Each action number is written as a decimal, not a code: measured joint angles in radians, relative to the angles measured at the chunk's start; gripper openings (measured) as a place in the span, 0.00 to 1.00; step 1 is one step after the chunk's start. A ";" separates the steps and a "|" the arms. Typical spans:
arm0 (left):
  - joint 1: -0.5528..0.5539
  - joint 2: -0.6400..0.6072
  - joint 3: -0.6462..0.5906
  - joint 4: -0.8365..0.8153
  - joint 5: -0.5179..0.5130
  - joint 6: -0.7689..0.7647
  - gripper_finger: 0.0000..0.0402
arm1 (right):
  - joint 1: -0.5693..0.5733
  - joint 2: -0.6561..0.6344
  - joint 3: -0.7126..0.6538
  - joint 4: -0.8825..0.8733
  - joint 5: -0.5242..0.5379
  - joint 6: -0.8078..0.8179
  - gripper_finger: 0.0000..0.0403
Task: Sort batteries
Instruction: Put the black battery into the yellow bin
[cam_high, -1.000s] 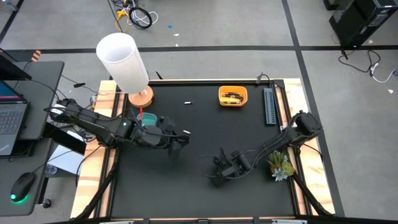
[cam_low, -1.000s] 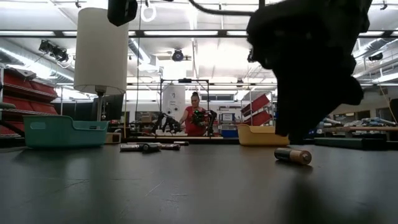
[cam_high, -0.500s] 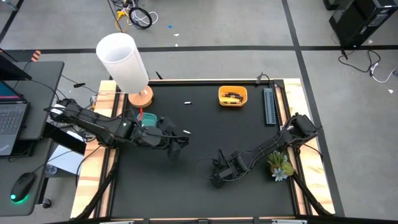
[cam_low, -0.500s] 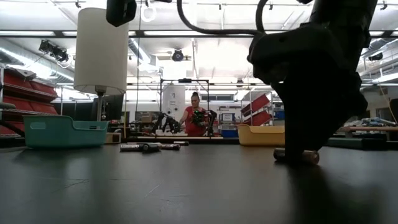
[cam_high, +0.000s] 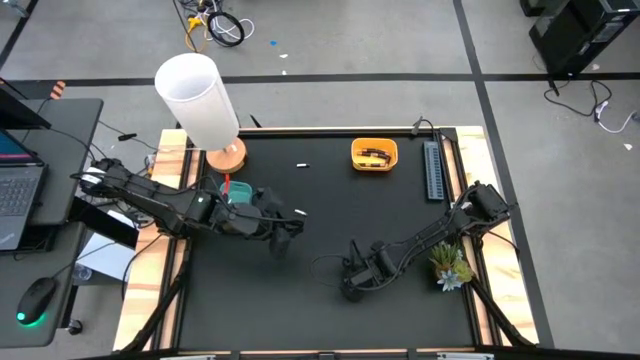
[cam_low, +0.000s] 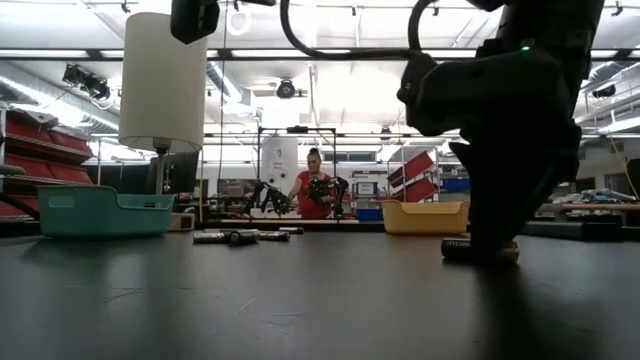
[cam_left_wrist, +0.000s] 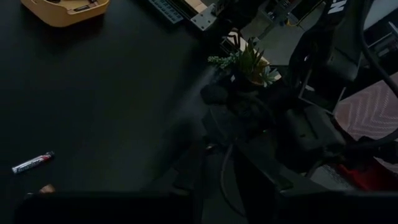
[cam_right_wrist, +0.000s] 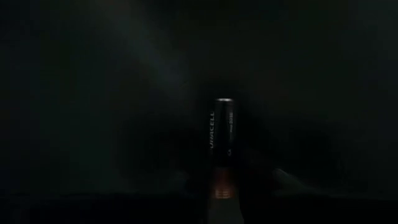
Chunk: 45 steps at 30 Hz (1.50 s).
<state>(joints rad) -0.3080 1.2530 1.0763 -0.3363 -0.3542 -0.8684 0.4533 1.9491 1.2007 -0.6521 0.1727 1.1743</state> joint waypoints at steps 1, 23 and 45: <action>0.000 0.000 0.000 0.000 0.000 0.001 0.23 | -0.002 0.000 0.000 0.000 -0.002 -0.017 0.12; 0.000 0.000 0.000 -0.078 -0.071 0.027 0.23 | -0.116 -0.114 -0.009 -0.006 -0.049 -0.460 0.11; 0.022 0.000 0.000 -0.247 -0.321 0.328 0.23 | -0.512 -0.327 -0.006 0.226 -0.190 -1.099 0.11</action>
<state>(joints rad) -0.2856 1.2530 1.0763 -0.5835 -0.6748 -0.5406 -0.0588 1.6223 1.1950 -0.4262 -0.0169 0.0752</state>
